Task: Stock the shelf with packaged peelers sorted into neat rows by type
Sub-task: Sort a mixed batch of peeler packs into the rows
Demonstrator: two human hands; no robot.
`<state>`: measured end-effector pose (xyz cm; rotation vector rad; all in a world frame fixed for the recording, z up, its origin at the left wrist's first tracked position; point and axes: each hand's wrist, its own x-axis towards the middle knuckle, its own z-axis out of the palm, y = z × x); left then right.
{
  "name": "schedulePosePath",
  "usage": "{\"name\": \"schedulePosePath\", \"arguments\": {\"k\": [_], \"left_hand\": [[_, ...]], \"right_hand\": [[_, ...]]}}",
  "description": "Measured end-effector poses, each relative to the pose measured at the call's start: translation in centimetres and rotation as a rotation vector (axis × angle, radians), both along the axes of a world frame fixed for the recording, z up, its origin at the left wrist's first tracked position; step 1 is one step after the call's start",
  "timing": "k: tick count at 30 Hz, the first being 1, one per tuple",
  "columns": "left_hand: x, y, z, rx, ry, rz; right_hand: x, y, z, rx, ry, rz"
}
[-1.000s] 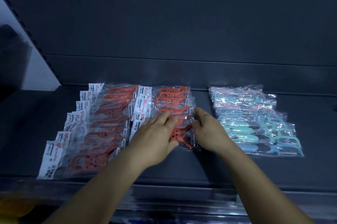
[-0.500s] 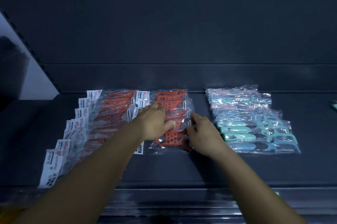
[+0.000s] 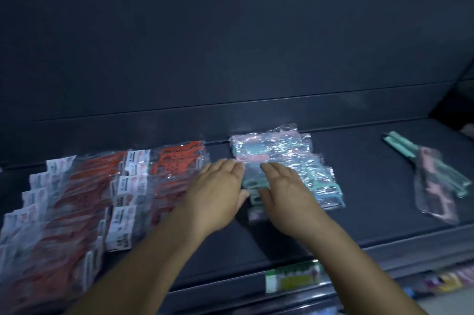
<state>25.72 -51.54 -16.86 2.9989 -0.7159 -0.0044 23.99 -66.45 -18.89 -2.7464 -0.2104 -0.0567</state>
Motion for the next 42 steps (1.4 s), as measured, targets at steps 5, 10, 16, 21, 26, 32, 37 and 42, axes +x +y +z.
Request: {"name": "schedulePosePath", "arguments": {"k": [5, 10, 16, 21, 26, 32, 37, 42], "left_hand": [[-0.4, -8.4, -0.7, -0.036, 0.015, -0.066], [-0.9, -17.4, -1.5, -0.122, 0.044, -0.057], [-1.6, -26.9, -2.4, -0.187, 0.075, -0.060], [-1.4, -32.7, -3.0, -0.214, 0.089, -0.116], [-0.6, -36.3, -3.5, -0.180, 0.112, -0.178], [0.7, -37.3, -3.1, -0.077, 0.197, -0.164], [1.2, -37.3, -2.1, 0.014, 0.150, -0.175], [2.8, -37.1, -2.5, 0.086, -0.029, -0.358]], "right_hand": [[-1.0, -8.9, -0.2, -0.058, -0.013, -0.034], [-1.7, -18.1, -0.5, -0.062, 0.025, -0.052], [-2.1, -27.3, -0.7, -0.033, 0.032, -0.064], [-2.0, -32.7, -1.1, -0.016, 0.035, -0.124], [-1.8, -36.7, -1.8, 0.029, 0.071, -0.274], [-0.9, -39.0, -2.9, 0.080, 0.082, -0.318], [0.1, -40.1, -2.9, 0.103, 0.076, -0.260], [1.1, -40.9, -2.8, 0.103, 0.078, -0.224]]}}
